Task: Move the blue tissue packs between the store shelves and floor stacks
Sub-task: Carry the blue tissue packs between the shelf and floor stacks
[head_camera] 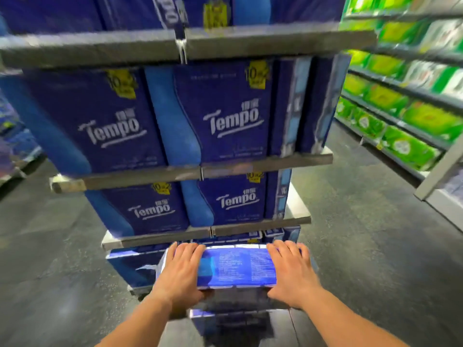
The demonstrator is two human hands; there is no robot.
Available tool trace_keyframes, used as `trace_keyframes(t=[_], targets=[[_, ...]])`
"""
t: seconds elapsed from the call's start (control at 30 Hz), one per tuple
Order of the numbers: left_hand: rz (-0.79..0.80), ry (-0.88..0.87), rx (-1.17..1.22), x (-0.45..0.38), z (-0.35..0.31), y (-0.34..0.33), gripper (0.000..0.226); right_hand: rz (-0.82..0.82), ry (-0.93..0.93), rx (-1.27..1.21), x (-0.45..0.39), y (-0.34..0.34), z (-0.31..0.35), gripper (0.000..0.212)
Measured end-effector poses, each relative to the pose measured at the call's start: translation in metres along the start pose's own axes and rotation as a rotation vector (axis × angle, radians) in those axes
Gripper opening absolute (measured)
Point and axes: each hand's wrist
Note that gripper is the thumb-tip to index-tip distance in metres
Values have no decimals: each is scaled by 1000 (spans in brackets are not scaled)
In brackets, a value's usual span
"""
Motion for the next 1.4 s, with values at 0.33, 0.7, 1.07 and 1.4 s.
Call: trace_keyframes(t=[0.33,0.7,1.07,1.4], targets=[[-359,-205,-154,-59,-37,362,110,-331,-79,149,-10,356,-35,104],[-780,-296,-266,-59,-75,515,111,-768,-142,230,29,514,-47,98],[-1079,-322,-252,-148,-113,580,101,-1062,-129,391,-23,597,-124,81],[-830,-201,-334,-322,-156,617,107,-853,-136,292,-176,625,-262,111]])
Point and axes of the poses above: each hand's wrist, its own x-axis away from the middle knuckle, its own y-axis out of the back of the hand, z = x × y, and after that the axes turned 6 degrees about x, right-handed
